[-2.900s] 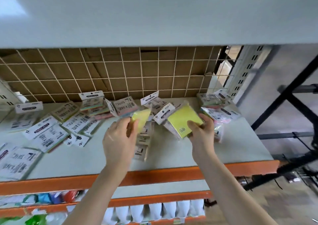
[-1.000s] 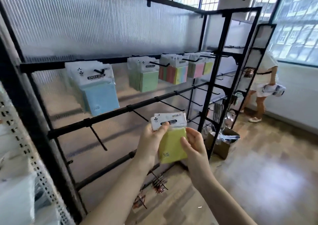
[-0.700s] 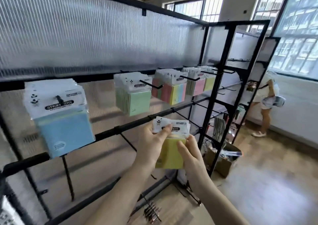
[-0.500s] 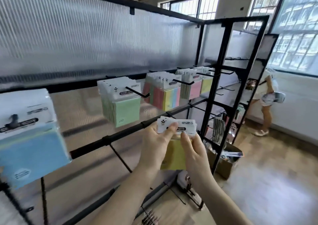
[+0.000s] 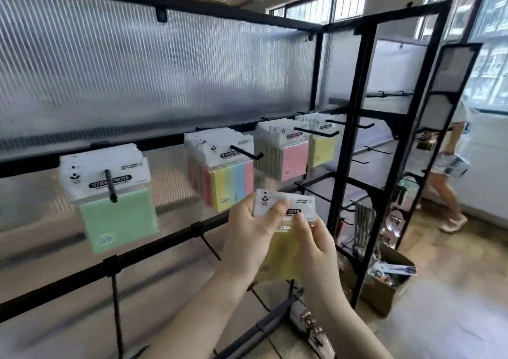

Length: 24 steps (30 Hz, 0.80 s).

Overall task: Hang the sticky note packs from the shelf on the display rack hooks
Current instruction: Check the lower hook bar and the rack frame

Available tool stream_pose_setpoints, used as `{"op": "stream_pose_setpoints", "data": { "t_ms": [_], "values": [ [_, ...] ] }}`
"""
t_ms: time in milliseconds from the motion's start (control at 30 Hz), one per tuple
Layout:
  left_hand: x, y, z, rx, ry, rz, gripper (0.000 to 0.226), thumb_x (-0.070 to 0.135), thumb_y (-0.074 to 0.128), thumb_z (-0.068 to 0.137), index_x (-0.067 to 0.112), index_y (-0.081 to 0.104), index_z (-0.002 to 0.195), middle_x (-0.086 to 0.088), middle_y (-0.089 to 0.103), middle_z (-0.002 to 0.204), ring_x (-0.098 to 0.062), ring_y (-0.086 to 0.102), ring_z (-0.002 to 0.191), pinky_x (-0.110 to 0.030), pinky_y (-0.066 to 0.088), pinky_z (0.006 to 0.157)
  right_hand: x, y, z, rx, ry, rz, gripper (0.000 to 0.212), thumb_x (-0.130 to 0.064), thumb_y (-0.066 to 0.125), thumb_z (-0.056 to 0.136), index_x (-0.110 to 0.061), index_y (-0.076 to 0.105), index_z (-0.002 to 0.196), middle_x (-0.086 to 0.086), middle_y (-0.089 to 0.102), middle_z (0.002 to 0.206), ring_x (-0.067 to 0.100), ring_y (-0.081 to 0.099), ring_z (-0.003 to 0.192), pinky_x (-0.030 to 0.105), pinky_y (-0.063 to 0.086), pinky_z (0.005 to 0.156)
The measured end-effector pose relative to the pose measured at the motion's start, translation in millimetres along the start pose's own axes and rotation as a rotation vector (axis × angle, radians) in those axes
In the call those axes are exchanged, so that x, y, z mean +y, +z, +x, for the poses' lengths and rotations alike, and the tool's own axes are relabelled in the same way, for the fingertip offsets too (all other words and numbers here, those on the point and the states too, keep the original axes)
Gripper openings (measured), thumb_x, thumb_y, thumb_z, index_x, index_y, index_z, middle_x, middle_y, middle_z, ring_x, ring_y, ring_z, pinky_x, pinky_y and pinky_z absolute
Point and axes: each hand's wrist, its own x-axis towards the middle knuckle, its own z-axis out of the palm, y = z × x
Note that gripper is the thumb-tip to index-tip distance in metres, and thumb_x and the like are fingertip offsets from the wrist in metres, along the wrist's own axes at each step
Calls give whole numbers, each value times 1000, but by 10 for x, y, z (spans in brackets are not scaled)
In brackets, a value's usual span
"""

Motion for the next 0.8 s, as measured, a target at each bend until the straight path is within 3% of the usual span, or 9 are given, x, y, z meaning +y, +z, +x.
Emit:
{"op": "stream_pose_setpoints", "data": {
  "t_ms": [133,200,300,433,567,633,733,800],
  "values": [
    [-107,463,317,42,63,41,5,20,66,88,20,68,85,6,74,82,-10,71,78,-21,54,71,-114,-386,519,-61,-39,-43,12,-29,66,85,-19,65,91,1,72,85,14,67,76,27,54,68],
    [-124,687,461,48,115,86,6,20,65,89,17,68,86,3,73,84,-13,70,80,-30,56,77,-189,-582,784,-99,-48,-31,20,-36,68,77,-18,67,88,4,73,84,18,68,77,30,54,68],
    [-130,972,679,52,189,112,5,16,63,91,15,67,88,2,72,85,-11,69,82,-26,54,77,-266,-809,1133,-145,-54,1,22,-38,68,73,-19,72,86,8,74,87,29,70,85,39,54,76],
    [-121,1350,929,40,189,115,9,19,60,93,17,68,90,4,73,86,-9,69,83,-19,52,75,-305,-1062,1506,-149,-98,35,16,-40,66,74,-25,70,80,-1,73,78,10,67,70,19,50,61],
    [-127,1672,1117,13,152,188,11,29,59,93,31,69,89,12,72,88,0,67,82,-9,47,72,-358,-1316,1808,-86,-162,33,10,-39,64,78,-31,66,74,-6,69,70,4,60,60,15,46,53],
    [-126,1813,1205,48,145,183,10,35,61,91,32,70,87,10,71,87,1,66,82,-9,47,73,-391,-1426,1976,-83,-214,16,10,-32,63,86,-25,65,80,-7,68,71,4,59,60,13,46,54],
    [-132,2028,1337,121,138,169,20,41,62,88,23,70,92,1,72,89,-14,67,86,-34,53,83,-425,-1540,2221,-55,-288,-35,15,-22,61,93,-20,60,77,-10,65,65,-1,56,56,11,44,53],
    [-155,2148,1423,167,151,153,32,39,62,89,8,67,93,-16,69,89,-31,64,83,-46,50,77,-418,-1592,2347,-39,-304,-62,20,-23,60,93,-20,56,74,-11,62,62,-1,52,54,12,42,51]
  ]
}}
